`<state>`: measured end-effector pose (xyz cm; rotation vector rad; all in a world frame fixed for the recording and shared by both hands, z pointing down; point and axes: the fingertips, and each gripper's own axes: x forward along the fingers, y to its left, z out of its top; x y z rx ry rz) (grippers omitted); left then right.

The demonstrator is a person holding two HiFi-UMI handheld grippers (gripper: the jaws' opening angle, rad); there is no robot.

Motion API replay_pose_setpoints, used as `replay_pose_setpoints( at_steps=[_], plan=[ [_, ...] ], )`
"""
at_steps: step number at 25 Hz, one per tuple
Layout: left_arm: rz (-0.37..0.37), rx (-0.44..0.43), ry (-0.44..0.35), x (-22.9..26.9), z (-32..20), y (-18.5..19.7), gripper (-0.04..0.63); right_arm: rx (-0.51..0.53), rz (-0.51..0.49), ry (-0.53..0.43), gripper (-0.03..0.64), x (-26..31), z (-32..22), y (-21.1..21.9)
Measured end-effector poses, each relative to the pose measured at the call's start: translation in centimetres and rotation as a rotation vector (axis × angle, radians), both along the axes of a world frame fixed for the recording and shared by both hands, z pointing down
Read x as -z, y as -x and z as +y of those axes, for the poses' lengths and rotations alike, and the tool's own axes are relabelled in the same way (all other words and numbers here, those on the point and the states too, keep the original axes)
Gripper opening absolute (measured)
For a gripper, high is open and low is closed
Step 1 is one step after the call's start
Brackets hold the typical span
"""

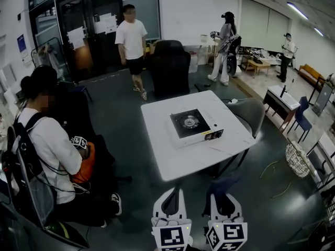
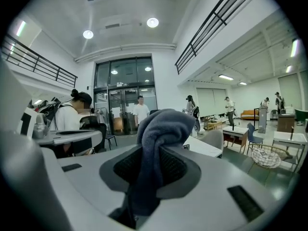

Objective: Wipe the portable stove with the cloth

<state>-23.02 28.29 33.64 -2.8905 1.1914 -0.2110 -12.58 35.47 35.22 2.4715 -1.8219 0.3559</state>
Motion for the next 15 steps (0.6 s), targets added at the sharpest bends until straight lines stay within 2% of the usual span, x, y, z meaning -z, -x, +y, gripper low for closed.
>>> replay_pose_setpoints(
  at_steps=[5,15],
  plan=[
    [0.001,0.037,0.004,-0.4,-1.4,-3.0,0.021,0.037,-0.013,0.004,0.106,-0.8,-1.8,-3.4],
    [-0.032,0.075,0.018,-0.3,-3.6,-6.6,0.021,0.075,-0.053,0.027,0.106,-1.1,-4.2,-7.1]
  ],
)
